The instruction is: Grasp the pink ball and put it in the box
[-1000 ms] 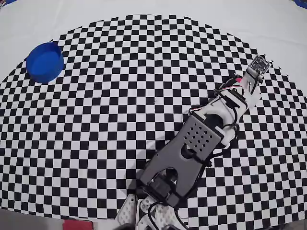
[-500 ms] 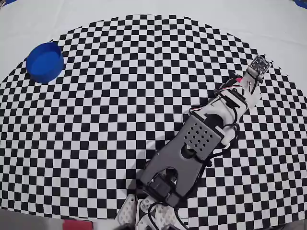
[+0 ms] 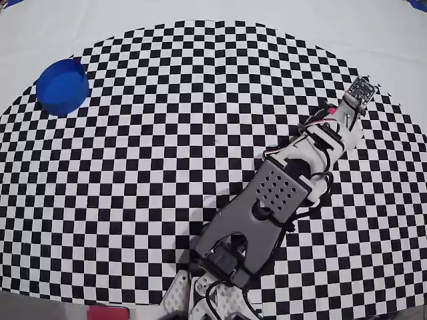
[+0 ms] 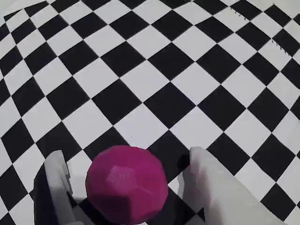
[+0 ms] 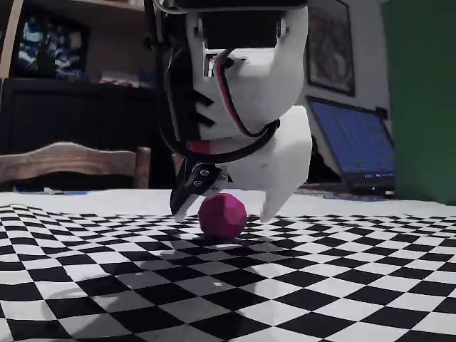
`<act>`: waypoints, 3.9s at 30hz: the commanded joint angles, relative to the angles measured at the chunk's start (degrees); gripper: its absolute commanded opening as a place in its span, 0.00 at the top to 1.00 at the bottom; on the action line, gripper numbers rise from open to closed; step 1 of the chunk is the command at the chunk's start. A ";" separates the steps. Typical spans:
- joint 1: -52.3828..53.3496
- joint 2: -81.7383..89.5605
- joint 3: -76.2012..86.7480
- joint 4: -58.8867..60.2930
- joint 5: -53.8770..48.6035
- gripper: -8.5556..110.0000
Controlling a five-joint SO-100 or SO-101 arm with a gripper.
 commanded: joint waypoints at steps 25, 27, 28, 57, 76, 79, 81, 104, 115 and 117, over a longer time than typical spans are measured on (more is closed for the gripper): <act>0.53 2.55 -1.58 1.93 0.44 0.93; 0.53 3.34 -1.32 2.02 0.44 0.93; 0.53 3.87 -1.23 2.11 0.44 0.93; 1.05 25.66 14.15 3.43 -0.18 0.93; 0.88 37.27 20.92 3.43 -0.18 0.93; 0.35 38.50 21.88 3.43 -0.18 0.93; -0.35 39.46 22.76 3.43 -0.18 0.93; -13.18 56.07 36.12 3.43 -0.09 0.93; -18.81 65.92 46.41 3.43 0.35 0.93; -20.13 65.92 46.41 3.43 0.35 0.93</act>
